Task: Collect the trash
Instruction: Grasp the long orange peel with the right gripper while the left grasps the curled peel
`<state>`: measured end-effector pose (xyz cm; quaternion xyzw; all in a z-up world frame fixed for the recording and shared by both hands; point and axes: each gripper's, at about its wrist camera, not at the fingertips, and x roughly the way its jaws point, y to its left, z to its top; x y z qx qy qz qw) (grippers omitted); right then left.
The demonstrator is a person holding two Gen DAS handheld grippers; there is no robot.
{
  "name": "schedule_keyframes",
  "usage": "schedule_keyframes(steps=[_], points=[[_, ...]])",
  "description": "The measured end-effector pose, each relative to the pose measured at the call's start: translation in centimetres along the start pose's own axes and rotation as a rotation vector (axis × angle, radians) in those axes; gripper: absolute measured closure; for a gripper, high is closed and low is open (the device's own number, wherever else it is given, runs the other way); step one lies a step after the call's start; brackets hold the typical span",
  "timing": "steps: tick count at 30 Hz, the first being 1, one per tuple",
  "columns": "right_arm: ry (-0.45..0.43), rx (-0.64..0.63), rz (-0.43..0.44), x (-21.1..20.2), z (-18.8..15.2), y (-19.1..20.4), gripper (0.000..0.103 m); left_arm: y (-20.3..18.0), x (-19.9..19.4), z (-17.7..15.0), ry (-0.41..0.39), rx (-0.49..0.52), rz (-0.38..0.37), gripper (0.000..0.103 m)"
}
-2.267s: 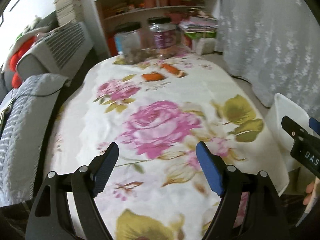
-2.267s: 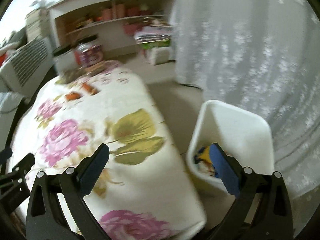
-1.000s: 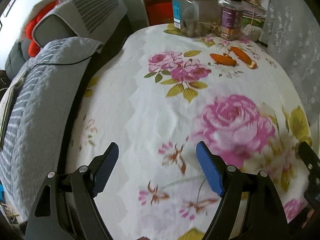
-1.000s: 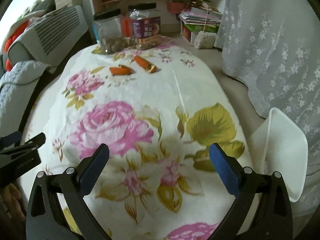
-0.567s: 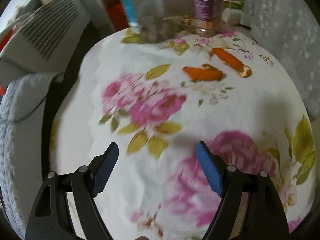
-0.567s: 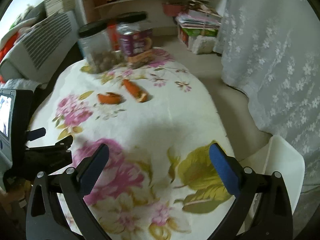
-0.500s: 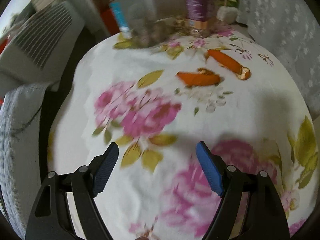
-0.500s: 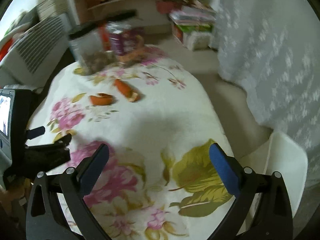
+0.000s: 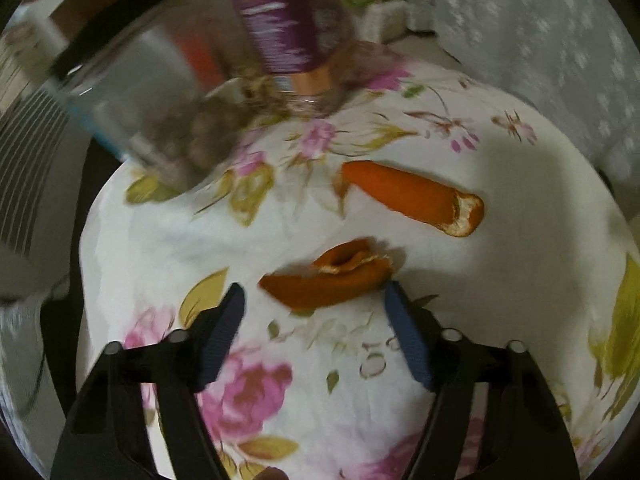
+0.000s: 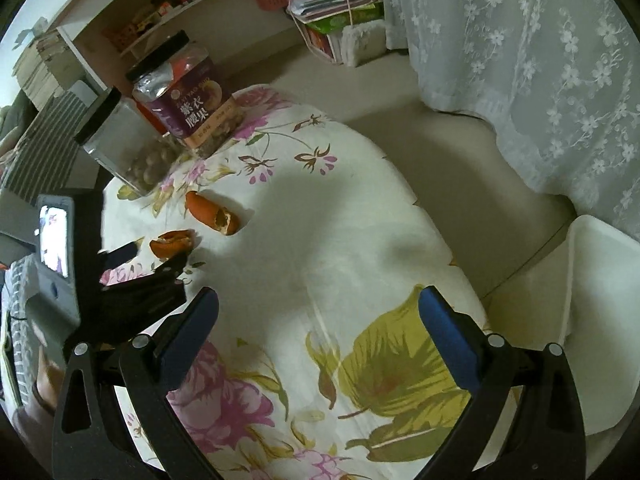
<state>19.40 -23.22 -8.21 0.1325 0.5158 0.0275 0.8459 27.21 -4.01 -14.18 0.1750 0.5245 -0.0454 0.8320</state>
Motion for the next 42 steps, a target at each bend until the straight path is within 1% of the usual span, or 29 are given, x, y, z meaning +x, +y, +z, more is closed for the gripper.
schedule_keyframes(steps=[1, 4, 5, 6, 7, 9, 10, 11, 13, 16, 18, 20, 23, 24, 26, 27, 28, 29, 30, 31, 32, 35, 42], points=[[0.008, 0.005, 0.006, 0.3, 0.1, 0.0, 0.007, -0.1, 0.3, 0.1, 0.002, 0.023, -0.016, 0.043], [0.012, 0.003, 0.006, 0.5, 0.3, 0.1, 0.007, 0.1, 0.4, 0.7, -0.005, 0.066, -0.062, 0.057], [0.013, 0.001, 0.004, 0.6, 0.3, 0.2, 0.007, 0.2, 0.4, 0.8, -0.003, 0.066, -0.066, 0.07], [0.013, -0.002, 0.001, 0.8, 0.3, 0.3, 0.007, 0.4, 0.4, 0.8, 0.003, 0.058, -0.073, 0.074], [0.016, -0.006, -0.001, 1.0, 0.4, 0.4, 0.007, 0.7, 0.4, 0.8, 0.006, 0.045, -0.089, 0.075], [0.018, -0.017, 0.004, 1.3, 0.4, 0.6, 0.007, 1.7, 0.1, 0.4, 0.009, -0.013, -0.126, 0.082], [0.015, -0.039, 0.007, 1.6, 0.5, 1.0, 0.007, 2.5, -0.1, 0.0, 0.01, -0.06, -0.148, 0.083], [0.011, -0.065, 0.0, 1.8, 0.5, 1.3, 0.007, 2.9, -0.2, -0.4, 0.01, -0.086, -0.163, 0.084], [0.003, -0.144, -0.023, 2.6, 0.5, 2.2, 0.007, 3.9, -0.8, -1.3, -0.001, -0.13, -0.171, 0.084], [-0.003, -0.231, -0.011, 3.9, 0.8, 4.0, 0.007, 4.8, -1.8, -2.8, -0.022, -0.155, -0.156, 0.084], [-0.017, -0.296, -0.009, 5.0, 1.3, 5.8, 0.008, 5.7, -2.3, -3.8, -0.031, -0.178, -0.118, 0.084], [-0.023, -0.367, 0.0, 6.5, 2.0, 8.0, 0.011, 6.6, -2.3, -4.0, -0.029, -0.193, -0.09, 0.084], [-0.002, -0.401, 0.022, 9.2, 3.5, 10.4, 0.017, 8.1, -2.7, -4.4, -0.03, -0.238, -0.082, 0.084], [0.002, -0.4, 0.023, 9.8, 3.8, 10.8, 0.02, 8.3, -2.8, -4.5, -0.03, -0.249, -0.08, 0.084], [0.016, -0.402, 0.023, 11.1, 4.4, 11.5, 0.031, 8.7, -3.0, -4.9, -0.027, -0.273, -0.078, 0.084], [0.027, -0.402, 0.014, 11.9, 4.6, 11.6, 0.045, 8.8, -3.1, -5.0, -0.026, -0.282, -0.078, 0.084], [0.037, -0.396, 0.003, 12.4, 4.7, 11.6, 0.052, 8.8, -2.9, -4.9, -0.026, -0.289, -0.079, 0.084], [0.026, -0.394, -0.008, 12.5, 4.7, 11.6, 0.056, 9.1, -3.2, -5.4, -0.027, -0.295, -0.08, 0.084], [0.012, -0.396, -0.013, 12.4, 4.7, 11.6, 0.068, 9.1, -3.2, -5.4, -0.027, -0.302, -0.08, 0.084], [0.01, -0.387, -0.02, 12.1, 4.7, 11.4, 0.078, 9.1, -3.3, -5.5, -0.029, -0.308, -0.078, 0.084], [0.011, -0.374, -0.018, 11.9, 4.7, 11.1, 0.082, 9.1, -3.5, -5.6, -0.031, -0.315, -0.074, 0.084], [0.007, -0.335, -0.018, 10.6, 4.4, 10.0, 0.083, 8.9, -4.4, -5.8, -0.041, -0.334, -0.071, 0.084], [-0.038, -0.332, -0.011, 5.7, 2.4, 8.1, 0.083, 7.7, -8.5, -7.3, -0.093, -0.37, -0.066, 0.084]])
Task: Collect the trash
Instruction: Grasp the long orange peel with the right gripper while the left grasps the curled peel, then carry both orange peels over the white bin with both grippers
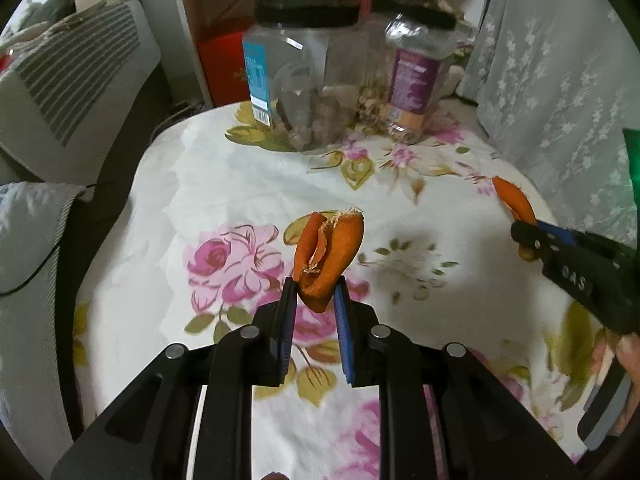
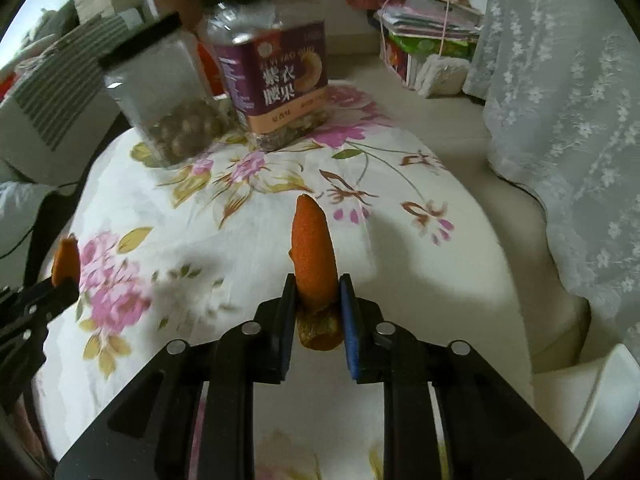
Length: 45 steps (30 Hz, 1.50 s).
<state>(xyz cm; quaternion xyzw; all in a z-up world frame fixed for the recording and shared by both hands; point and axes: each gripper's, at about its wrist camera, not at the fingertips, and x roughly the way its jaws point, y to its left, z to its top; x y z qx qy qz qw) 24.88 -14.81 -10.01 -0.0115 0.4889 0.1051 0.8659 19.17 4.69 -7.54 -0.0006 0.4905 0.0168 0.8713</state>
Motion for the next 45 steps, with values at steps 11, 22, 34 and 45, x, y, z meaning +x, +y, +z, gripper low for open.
schedule_keyframes(steps=[11, 22, 34, 45], points=[[-0.08, -0.037, -0.001, -8.5, -5.1, -1.2, 0.083, -5.0, -6.4, -3.5, -0.076, 0.05, -0.014, 0.084], [-0.126, 0.051, -0.047, -14.1, -9.4, -7.7, 0.083, -11.6, -9.2, -6.3, -0.094, 0.129, -0.053, 0.084], [-0.149, 0.186, -0.219, -18.1, -14.0, -18.7, 0.083, -21.3, -11.3, -7.7, -0.125, 0.263, -0.154, 0.084], [-0.126, 0.444, -0.286, -19.3, -18.3, -28.9, 0.083, -32.9, -12.3, -8.1, -0.13, 0.419, -0.276, 0.084]])
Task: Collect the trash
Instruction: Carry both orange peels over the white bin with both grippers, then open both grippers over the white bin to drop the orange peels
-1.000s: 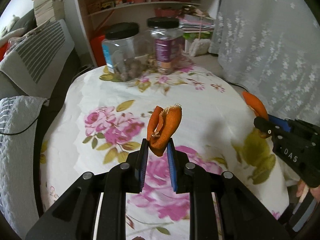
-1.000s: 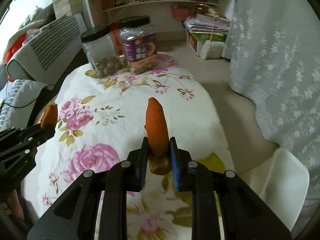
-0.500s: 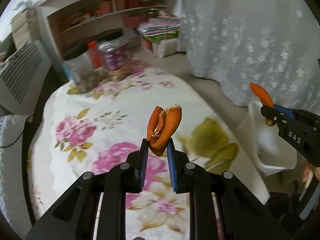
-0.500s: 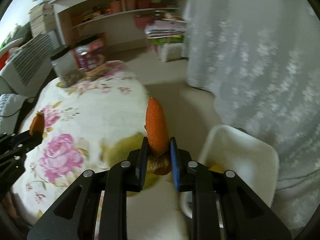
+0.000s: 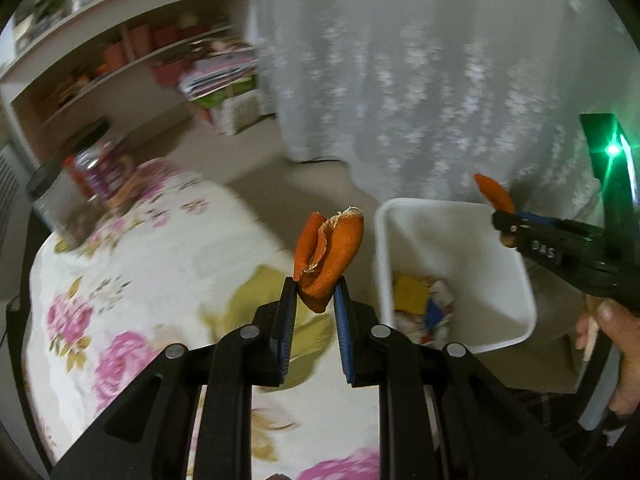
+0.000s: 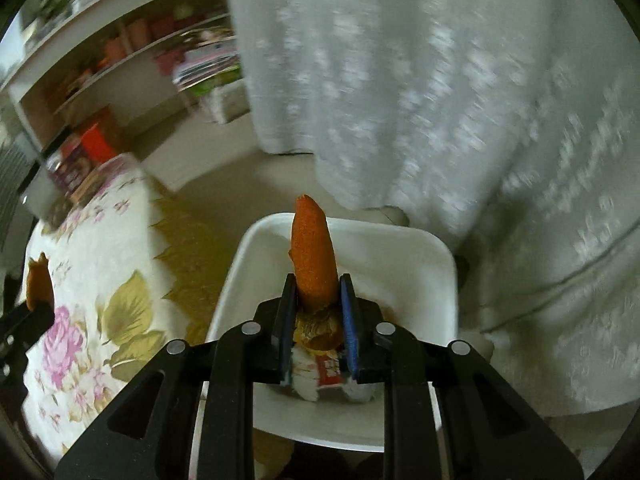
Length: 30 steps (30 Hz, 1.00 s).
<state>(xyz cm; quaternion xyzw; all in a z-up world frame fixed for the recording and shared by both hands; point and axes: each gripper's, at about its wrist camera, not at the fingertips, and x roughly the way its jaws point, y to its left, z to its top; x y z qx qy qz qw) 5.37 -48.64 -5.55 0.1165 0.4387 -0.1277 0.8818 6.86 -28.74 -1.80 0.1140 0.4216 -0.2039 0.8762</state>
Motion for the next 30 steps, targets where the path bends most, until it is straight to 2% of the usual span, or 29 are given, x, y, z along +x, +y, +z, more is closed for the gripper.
schedule_keyframes(steps=[2, 3, 4, 5, 8, 10, 17, 19, 21, 23, 27, 30], points=[[0.008, 0.032, 0.008, 0.2, 0.0, -1.3, 0.079, -1.8, 0.4, 0.6, -0.001, 0.022, -0.026, 0.083], [0.016, 0.045, 0.011, 0.3, -0.1, -2.0, 0.068, -2.6, 0.6, 0.9, 0.0, 0.031, -0.035, 0.084], [0.02, 0.067, 0.012, 0.3, -0.2, -2.8, 0.051, -3.7, 0.9, 1.3, 0.0, 0.046, -0.049, 0.084], [0.014, 0.09, 0.005, 0.2, -0.2, -3.5, 0.046, -4.6, 1.0, 1.6, -0.001, 0.054, -0.06, 0.084], [-0.013, 0.171, -0.012, -0.7, -0.1, -6.0, 0.04, -7.1, 1.5, 2.5, 0.0, 0.075, -0.102, 0.084], [-0.037, 0.231, -0.044, -1.4, -0.2, -8.0, 0.029, -8.7, 1.9, 3.1, -0.002, 0.095, -0.123, 0.083], [-0.13, 0.41, -0.154, -4.4, -1.1, -14.1, 0.015, -13.9, 3.1, 4.8, -0.001, 0.165, -0.181, 0.079], [-0.15, 0.445, -0.19, -5.2, -1.5, -15.4, 0.013, -14.7, 3.2, 5.1, -0.005, 0.173, -0.187, 0.068], [-0.156, 0.463, -0.212, -5.7, -1.7, -16.1, 0.011, -15.0, 3.1, 5.2, -0.008, 0.171, -0.193, 0.049], [-0.166, 0.467, -0.228, -6.2, -2.0, -16.2, 0.008, -15.0, 2.7, 5.0, -0.011, 0.168, -0.195, 0.04], [-0.195, 0.412, -0.236, -7.2, -2.0, -14.1, 0.007, -13.9, 0.8, 3.8, -0.065, 0.182, -0.122, 0.026], [-0.233, 0.369, -0.213, -8.3, -2.0, -11.5, 0.007, -11.4, -1.7, 2.6, -0.143, 0.16, -0.06, 0.018]])
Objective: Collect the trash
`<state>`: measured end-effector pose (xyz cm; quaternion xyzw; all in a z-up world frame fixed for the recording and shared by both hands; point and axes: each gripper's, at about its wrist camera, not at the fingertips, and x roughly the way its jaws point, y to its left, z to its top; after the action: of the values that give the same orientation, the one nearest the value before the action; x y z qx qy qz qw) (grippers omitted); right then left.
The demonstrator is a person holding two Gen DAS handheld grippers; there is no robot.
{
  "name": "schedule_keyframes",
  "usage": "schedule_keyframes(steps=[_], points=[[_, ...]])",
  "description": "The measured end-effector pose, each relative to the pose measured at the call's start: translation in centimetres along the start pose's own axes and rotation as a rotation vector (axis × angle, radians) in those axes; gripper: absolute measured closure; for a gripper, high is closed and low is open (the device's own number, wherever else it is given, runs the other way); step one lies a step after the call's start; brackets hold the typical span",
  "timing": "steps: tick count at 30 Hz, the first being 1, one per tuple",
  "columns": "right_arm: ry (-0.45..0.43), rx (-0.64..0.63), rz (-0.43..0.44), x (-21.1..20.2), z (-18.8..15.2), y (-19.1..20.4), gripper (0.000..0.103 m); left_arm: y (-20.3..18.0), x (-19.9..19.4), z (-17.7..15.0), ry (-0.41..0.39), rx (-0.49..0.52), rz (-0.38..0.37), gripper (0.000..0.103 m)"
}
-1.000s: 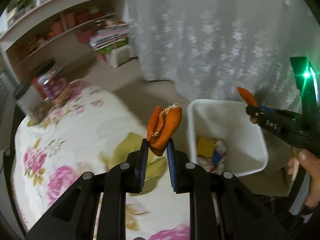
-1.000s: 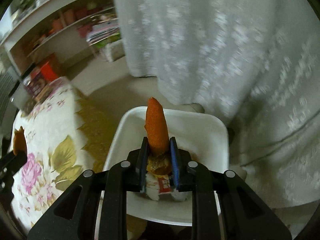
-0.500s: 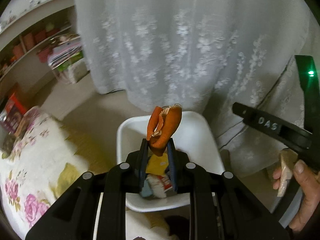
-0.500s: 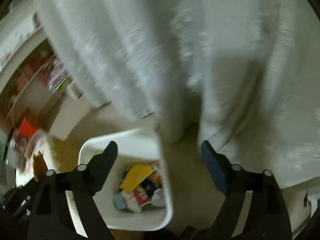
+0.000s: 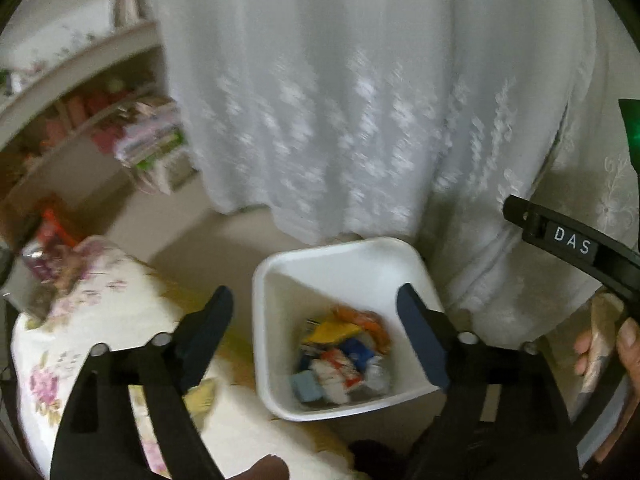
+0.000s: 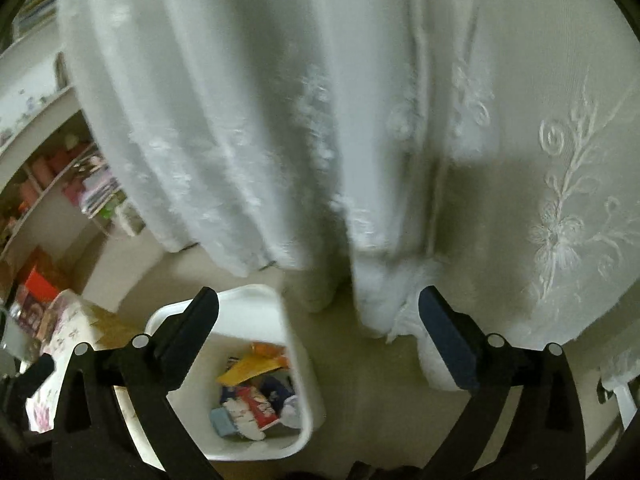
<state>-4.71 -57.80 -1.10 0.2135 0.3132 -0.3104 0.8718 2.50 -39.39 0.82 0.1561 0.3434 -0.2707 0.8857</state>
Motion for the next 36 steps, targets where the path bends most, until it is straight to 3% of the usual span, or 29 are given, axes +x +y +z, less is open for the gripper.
schedule_keyframes(steps=[7, 14, 19, 28, 36], points=[[-0.072, -0.1, 0.105, -5.2, -3.3, 5.4, 0.007, 6.7, -6.6, -3.8, -0.102, -0.086, 0.22, 0.007], [-0.065, -0.232, 0.221, -8.7, -8.3, 12.2, 0.007, 12.4, -10.8, -8.0, -0.102, -0.195, 0.33, 0.007], [-0.151, -0.327, 0.231, -11.2, -10.6, 16.1, 0.007, 15.5, -12.4, -10.8, -0.092, -0.233, 0.416, 0.007], [-0.115, -0.393, 0.286, -9.5, -13.5, 19.0, 0.007, 20.5, -11.1, -13.6, 0.023, -0.41, 0.417, 0.007], [-0.093, -0.407, 0.285, -8.1, -13.9, 19.8, 0.007, 21.6, -9.5, -14.3, 0.105, -0.469, 0.427, 0.007]])
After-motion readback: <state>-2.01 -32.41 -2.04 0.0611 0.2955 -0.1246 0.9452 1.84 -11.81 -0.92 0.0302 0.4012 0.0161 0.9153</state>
